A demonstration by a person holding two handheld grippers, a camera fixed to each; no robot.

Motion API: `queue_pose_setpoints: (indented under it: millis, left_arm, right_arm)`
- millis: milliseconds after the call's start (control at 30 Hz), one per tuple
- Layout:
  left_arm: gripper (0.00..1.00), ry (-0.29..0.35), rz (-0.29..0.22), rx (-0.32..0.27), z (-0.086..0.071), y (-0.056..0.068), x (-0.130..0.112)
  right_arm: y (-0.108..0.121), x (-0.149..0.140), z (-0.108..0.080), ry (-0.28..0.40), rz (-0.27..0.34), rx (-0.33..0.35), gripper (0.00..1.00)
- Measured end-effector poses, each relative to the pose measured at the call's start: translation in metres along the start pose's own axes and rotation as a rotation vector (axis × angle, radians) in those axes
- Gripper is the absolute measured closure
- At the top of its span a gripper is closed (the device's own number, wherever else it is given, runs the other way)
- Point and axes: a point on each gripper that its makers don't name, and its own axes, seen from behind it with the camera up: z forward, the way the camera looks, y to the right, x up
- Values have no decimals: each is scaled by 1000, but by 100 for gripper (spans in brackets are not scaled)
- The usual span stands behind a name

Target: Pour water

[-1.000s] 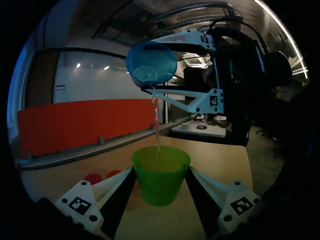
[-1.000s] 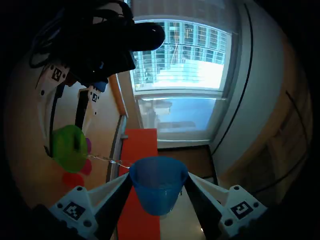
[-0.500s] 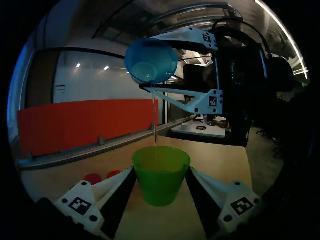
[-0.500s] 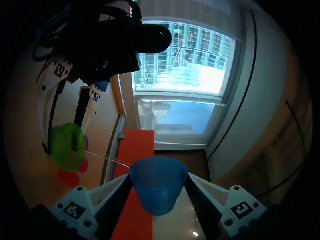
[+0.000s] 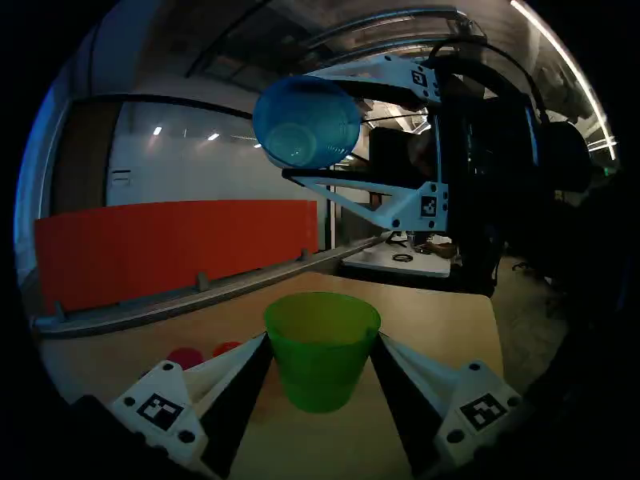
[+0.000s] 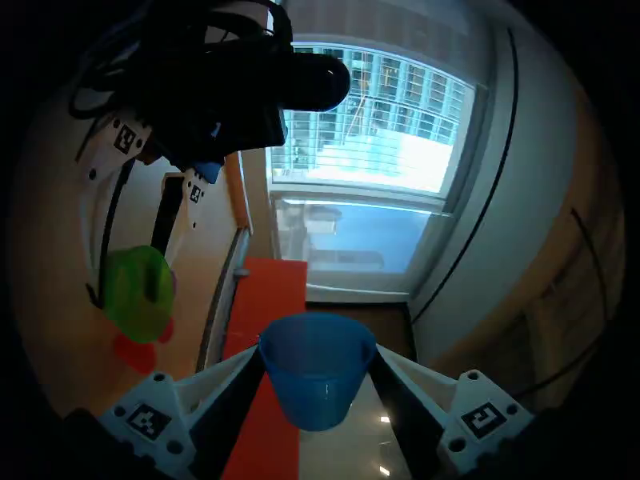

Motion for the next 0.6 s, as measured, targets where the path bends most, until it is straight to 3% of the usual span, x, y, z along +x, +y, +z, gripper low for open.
queue_pose_setpoints:
  millis: [300, 600]
  left_arm:
    - [17, 1, 3, 4, 0, -1, 2]
    - [17, 7, 4, 3, 1, -1, 5]
  right_arm:
    - [-1, 0, -3, 5, 75, -3, 10]
    - [-3, -7, -10, 2, 276, -20, 10]
